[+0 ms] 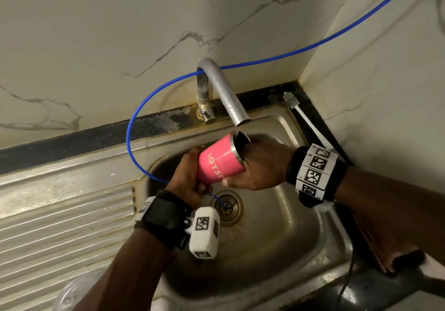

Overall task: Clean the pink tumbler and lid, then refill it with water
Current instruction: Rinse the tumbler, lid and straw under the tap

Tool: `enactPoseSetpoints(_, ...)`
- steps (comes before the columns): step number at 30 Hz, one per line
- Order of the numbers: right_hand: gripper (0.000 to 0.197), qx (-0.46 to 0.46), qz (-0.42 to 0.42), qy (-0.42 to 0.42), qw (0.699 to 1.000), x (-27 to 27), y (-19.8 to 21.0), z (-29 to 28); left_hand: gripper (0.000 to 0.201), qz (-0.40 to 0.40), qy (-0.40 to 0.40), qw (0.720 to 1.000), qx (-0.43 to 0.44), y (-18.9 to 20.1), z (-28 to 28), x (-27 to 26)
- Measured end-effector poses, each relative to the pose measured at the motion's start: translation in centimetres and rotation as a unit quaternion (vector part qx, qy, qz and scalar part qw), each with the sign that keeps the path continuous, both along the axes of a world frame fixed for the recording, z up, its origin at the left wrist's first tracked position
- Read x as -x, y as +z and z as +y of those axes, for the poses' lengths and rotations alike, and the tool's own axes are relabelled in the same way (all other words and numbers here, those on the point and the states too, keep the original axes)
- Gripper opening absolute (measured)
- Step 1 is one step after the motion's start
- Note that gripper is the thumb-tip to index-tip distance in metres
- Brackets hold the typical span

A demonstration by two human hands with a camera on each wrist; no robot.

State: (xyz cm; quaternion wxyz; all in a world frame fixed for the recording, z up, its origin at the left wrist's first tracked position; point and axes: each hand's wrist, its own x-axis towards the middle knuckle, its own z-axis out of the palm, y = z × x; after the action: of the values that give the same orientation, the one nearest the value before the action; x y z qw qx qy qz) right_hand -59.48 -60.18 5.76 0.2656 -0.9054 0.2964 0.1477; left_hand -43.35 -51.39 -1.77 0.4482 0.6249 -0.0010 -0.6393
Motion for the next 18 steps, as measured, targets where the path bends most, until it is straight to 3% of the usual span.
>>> enactPoseSetpoints(2,0.067,0.01,0.005,-0.003,1.0,0.4,-0.5,0.2,0.04,0.012,-0.019,1.0,-0.008,0.2,-0.4,-0.4)
enactPoseSetpoints(5,0.063,-0.139,-0.039,-0.075,0.987,-0.2,-0.3,1.2,0.046,0.017,0.03,0.999,0.023,-0.2,-0.4,0.0)
enactPoseSetpoints(6,0.055,-0.216,-0.075,-0.118,0.966,-0.6,-0.1,1.4,0.046,0.012,0.058,0.998,0.035,-0.3,-0.3,0.4)
enactPoseSetpoints(9,0.035,-0.399,-0.185,-0.234,0.867,-1.2,1.1,1.5,0.036,-0.075,0.125,0.985,0.088,0.0,0.5,1.8)
enactPoseSetpoints(11,0.031,-0.438,-0.204,-0.244,0.841,-1.1,1.3,1.5,0.034,-0.108,0.156,0.972,0.136,0.1,0.8,2.1)
enactPoseSetpoints(13,0.035,-0.401,-0.179,-0.186,0.879,-0.8,1.3,1.7,0.035,-0.091,0.156,0.973,0.14,0.1,0.8,1.7)
enactPoseSetpoints(16,0.036,-0.152,-0.039,-0.068,0.985,-0.2,0.7,1.3,0.039,-0.06,0.084,0.993,0.052,0.4,0.6,0.8)
enactPoseSetpoints(18,0.045,-0.023,0.031,-0.039,0.998,0.1,0.6,0.4,0.044,-0.007,0.015,1.0,-0.012,1.1,0.5,0.4)
